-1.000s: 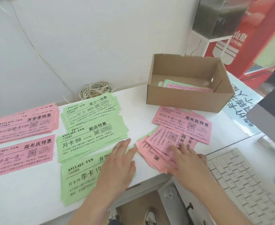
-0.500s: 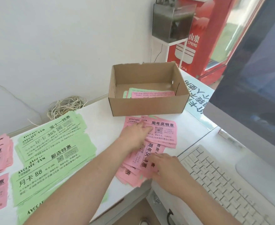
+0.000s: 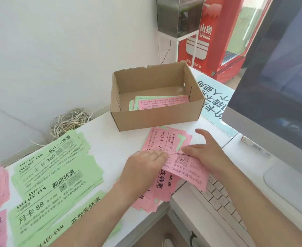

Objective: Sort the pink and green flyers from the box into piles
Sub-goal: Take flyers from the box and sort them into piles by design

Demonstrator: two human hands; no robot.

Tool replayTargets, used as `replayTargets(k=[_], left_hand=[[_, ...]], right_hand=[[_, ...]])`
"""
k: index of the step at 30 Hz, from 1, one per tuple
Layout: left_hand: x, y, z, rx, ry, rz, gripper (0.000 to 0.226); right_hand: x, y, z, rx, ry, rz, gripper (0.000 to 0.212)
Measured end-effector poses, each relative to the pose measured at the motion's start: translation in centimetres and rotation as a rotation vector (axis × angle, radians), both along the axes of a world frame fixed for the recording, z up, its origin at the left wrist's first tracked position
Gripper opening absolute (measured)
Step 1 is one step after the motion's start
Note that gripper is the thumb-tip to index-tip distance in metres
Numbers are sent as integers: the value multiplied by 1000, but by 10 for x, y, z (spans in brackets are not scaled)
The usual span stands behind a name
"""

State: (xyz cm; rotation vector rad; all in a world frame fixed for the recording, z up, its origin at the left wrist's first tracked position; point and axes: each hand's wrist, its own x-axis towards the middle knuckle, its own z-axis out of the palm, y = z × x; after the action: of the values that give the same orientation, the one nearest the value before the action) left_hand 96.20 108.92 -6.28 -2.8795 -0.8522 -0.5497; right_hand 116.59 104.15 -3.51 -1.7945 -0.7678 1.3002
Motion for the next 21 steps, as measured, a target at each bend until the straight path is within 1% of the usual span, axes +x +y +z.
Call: replayTargets(k=[2,4,6,7,8,9,11,12,13,15,17,19,21], left_hand=[[-5,-1,-10,37,9,-17,34],[-8,2,-15,96,-50,-36,34],[-4,2,-15,112,-94,-96,40],[-2,3,-14,110,-108,-109,38],[1,4,-14,72,-105,-78,33],[5,5,-11,-16,-88,17,41],[7,7,-4,-287,45,278,72],[7,6,-3,-421,134,380,82],[7,2,-4,-511,218,439,92],[7,-10,-11,-583,341,487,108],[8,-20,-17,-606,384,516,113],[8,-22,-22,-601,355,536,113],[6,-19,-23,-590,301,533,105]], right_hand=[[6,-3,-1,-50,-35,102,65],[10,-8,3,-120,-85,227,77],[11,-12,5,-146,-88,256,89],[10,-14,6,-142,-81,247,90],[9,-16,5,-137,-82,224,85],[9,-17,5,-120,-112,182,76],[14,-20,2,-61,-285,58,57],[18,-21,1,-34,-392,1,48],[22,-23,0,-14,-474,-42,39],[28,-27,0,0,-531,-91,28],[29,-30,-2,-8,-545,-96,25],[26,-32,-6,-10,-578,-85,22],[21,-34,-8,-4,-583,-82,18]])
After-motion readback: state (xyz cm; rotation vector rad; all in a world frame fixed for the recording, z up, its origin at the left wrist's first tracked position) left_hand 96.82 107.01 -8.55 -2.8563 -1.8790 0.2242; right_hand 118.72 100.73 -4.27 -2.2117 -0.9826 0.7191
